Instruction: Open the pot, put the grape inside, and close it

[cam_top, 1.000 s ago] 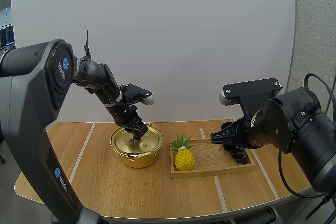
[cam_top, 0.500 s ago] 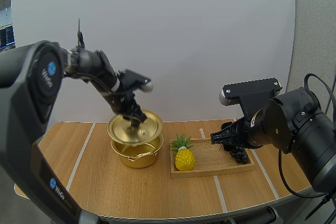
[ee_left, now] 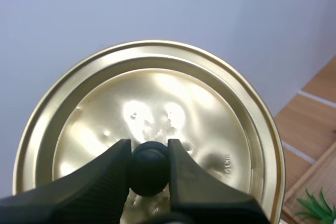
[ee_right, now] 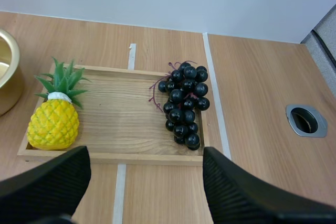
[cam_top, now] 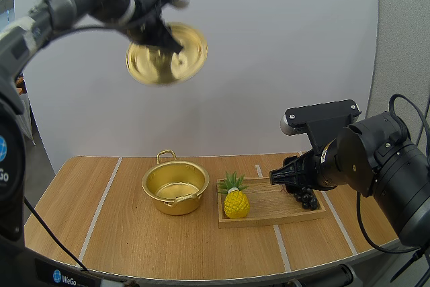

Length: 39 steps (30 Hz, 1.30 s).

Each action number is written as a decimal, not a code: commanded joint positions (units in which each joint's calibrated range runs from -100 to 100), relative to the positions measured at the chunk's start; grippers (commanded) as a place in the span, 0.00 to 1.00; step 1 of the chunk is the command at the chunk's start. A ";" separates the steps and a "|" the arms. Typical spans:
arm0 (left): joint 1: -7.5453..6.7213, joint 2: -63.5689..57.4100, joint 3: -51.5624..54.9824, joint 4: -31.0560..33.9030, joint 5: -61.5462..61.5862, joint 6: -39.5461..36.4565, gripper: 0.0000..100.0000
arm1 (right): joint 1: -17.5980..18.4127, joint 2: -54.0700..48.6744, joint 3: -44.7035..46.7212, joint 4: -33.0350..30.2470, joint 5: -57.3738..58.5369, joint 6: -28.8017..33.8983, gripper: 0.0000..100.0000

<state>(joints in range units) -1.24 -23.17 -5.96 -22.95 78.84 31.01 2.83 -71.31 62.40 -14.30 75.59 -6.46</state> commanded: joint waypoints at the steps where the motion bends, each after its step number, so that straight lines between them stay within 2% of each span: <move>1: -0.07 -0.72 -7.49 1.41 -0.61 -2.32 0.00 | -0.23 0.05 -0.46 -2.14 -0.59 -0.28 1.00; 7: -0.07 -0.35 -19.20 5.71 -1.57 -4.62 0.00 | -0.23 0.05 -0.46 -2.29 -0.94 -0.19 1.00; 13: -0.07 -0.35 -24.80 7.79 -6.90 -6.93 0.00 | -0.23 1.73 -0.46 -1.95 -2.84 -0.19 1.00; 17: -0.07 -0.48 -25.24 7.79 -10.66 -6.93 0.00 | -0.23 5.57 -0.46 -2.77 -5.16 1.05 1.00; 21: -0.07 -0.48 -25.24 7.79 -17.30 -6.93 0.00 | -0.23 10.44 -1.13 -6.97 -8.10 5.05 1.00; 28: -0.07 -0.48 -25.24 7.79 -17.94 -6.93 0.00 | -0.31 19.51 -6.80 -7.40 -10.76 5.92 1.00; 33: -0.07 -0.48 -25.24 7.79 -17.94 -6.93 0.00 | -0.37 25.10 -7.37 -8.50 -16.16 6.12 1.00; 39: -0.07 -0.48 -25.24 7.79 -17.94 -6.93 0.00 | -3.51 30.85 -7.37 -7.97 -23.10 4.66 1.00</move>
<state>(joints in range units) -1.24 -23.42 -30.72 -15.02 63.52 24.94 0.69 -41.66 55.38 -21.99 55.66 -0.98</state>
